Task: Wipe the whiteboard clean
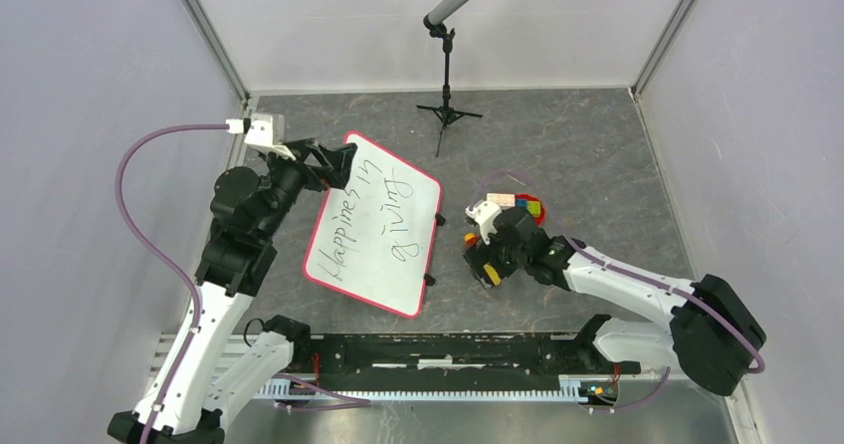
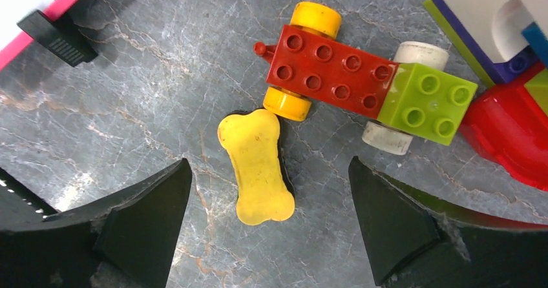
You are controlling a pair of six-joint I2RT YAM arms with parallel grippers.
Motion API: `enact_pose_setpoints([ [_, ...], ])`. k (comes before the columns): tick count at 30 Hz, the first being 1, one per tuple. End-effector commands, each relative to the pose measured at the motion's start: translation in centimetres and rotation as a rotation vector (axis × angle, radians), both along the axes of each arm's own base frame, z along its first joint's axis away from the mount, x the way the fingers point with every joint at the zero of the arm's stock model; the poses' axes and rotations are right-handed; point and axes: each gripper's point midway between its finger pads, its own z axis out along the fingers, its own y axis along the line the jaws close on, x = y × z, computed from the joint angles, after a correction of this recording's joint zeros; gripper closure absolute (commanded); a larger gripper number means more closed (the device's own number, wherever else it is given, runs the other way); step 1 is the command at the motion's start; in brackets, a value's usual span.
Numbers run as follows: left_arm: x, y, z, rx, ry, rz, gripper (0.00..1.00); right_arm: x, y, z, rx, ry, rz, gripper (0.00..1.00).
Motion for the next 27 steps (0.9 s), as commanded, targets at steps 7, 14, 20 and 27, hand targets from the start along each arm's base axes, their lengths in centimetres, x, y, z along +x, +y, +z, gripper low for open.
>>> enact_pose_setpoints([
  [7,-0.2,-0.5,1.4,-0.013,-0.017,-0.035,0.00,0.0,1.7,-1.1,-0.066,-0.047,0.089,0.12],
  [14,0.3,-0.6,0.9,-0.006,0.006,-0.034,0.00,-0.2,1.1,-2.2,-0.101,-0.063,0.068,0.27],
  [20,0.7,-0.8,0.2,0.000,0.047,-0.034,0.00,-0.5,0.9,-2.8,-0.095,-0.076,0.048,0.46],
  [27,0.5,1.2,-2.9,0.055,0.219,0.073,0.00,-0.8,1.1,-2.6,-0.083,-0.095,0.051,0.65],
])
